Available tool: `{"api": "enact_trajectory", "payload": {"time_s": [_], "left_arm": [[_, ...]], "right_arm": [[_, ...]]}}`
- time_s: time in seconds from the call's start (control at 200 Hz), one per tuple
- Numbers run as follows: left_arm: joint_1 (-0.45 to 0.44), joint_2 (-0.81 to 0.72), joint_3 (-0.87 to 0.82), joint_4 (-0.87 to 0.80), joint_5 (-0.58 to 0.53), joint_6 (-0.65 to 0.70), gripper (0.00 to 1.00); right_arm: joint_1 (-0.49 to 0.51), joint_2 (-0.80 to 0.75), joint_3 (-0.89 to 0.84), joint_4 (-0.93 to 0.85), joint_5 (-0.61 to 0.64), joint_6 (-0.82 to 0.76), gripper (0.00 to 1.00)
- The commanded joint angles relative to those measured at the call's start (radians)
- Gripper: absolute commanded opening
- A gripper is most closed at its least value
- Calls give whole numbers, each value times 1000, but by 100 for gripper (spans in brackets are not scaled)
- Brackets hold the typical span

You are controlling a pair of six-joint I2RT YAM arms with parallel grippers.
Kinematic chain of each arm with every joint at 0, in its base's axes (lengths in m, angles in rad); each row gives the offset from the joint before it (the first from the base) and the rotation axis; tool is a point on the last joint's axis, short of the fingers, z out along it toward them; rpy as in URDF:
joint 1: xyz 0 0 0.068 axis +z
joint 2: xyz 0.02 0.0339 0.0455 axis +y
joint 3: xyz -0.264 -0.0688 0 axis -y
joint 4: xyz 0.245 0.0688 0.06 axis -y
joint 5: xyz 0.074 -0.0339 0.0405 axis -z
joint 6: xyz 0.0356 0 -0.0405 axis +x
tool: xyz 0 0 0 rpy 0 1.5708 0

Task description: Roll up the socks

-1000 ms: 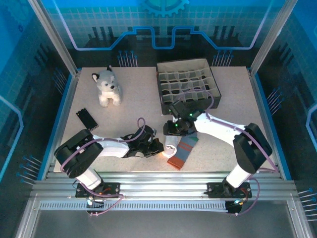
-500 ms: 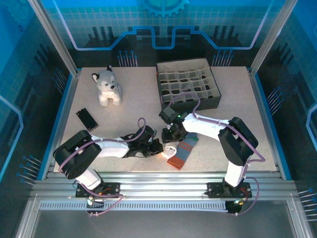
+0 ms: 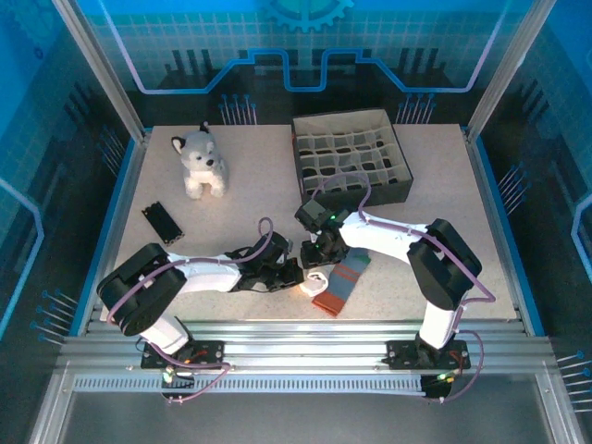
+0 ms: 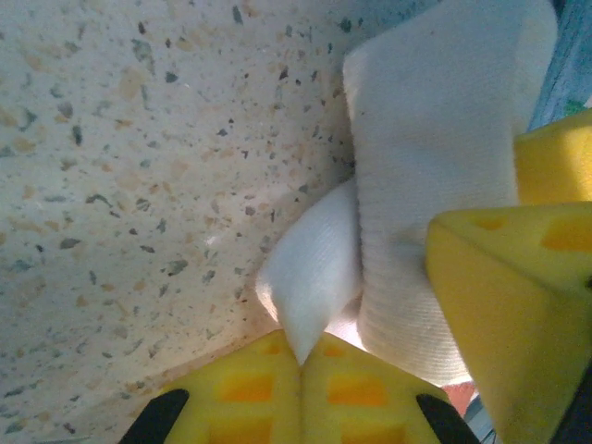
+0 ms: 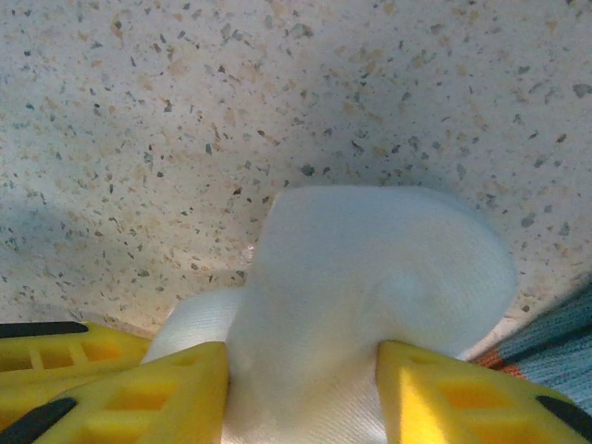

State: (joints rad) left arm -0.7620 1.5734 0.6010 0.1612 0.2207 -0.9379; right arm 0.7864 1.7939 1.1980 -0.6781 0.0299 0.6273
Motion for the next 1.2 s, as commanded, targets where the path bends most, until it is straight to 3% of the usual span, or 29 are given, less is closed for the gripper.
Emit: {"api": "enact_trajectory", "payload": {"time_s": [0.0, 0.14, 0.21, 0.465, 0.845, 1.041, 1.196], "left_arm": [[7, -18, 28, -35, -14, 32, 1], [7, -15, 29, -35, -16, 33, 1], [9, -14, 29, -35, -18, 35, 0], [59, -25, 43, -53, -1, 79, 0], [150, -47, 66, -129, 26, 173, 0], [179, -49, 93, -161, 27, 219, 0], [180, -45, 77, -109, 20, 217, 0]], "right_arm": [[13, -2, 18, -39, -6, 4, 48], [27, 51, 69, -77, -17, -16, 49], [38, 84, 88, -100, -20, -23, 44], [43, 27, 43, -37, -3, -45, 0], [-48, -206, -217, 329, -119, -62, 0], [-61, -209, -207, 298, -164, -151, 0], [-68, -258, -275, 435, -193, -126, 0]]}}
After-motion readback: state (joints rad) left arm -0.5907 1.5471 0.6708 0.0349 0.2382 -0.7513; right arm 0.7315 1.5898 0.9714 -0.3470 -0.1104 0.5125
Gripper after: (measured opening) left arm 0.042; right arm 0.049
